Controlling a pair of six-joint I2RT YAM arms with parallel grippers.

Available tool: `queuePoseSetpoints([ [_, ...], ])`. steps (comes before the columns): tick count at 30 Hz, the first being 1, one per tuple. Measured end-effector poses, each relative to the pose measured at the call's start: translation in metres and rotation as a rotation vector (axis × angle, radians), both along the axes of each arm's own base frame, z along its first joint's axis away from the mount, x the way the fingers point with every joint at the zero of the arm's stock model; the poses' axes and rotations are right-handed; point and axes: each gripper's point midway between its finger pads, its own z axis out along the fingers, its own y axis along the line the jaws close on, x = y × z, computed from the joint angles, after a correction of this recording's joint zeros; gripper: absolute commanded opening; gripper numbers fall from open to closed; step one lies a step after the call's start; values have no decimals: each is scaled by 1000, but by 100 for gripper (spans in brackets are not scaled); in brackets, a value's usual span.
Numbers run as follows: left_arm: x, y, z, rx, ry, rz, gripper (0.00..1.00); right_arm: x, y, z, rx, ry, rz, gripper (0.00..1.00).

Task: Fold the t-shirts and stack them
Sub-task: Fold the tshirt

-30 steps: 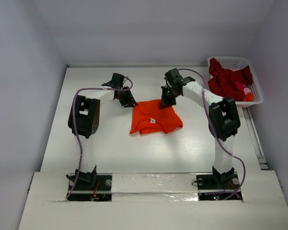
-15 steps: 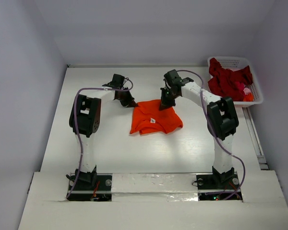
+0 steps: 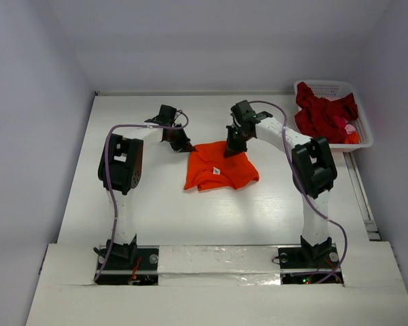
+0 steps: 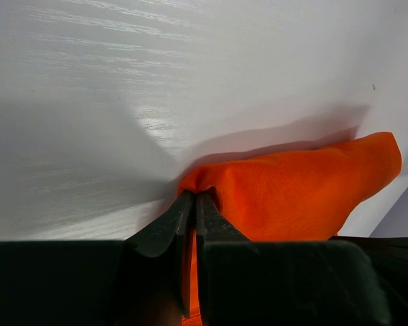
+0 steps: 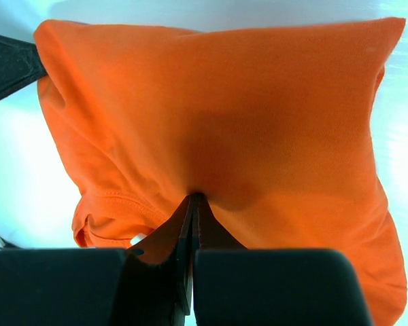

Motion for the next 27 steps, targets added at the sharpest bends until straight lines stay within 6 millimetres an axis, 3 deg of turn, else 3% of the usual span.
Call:
queuePoseSetpoints([
  [17,-3,6,3,6,18,9,0,-6,0,-17,-7,28,-14,0],
  [27,-8,18,42,5,-30,25,0,-6,1,-17,-8,33,-29,0],
])
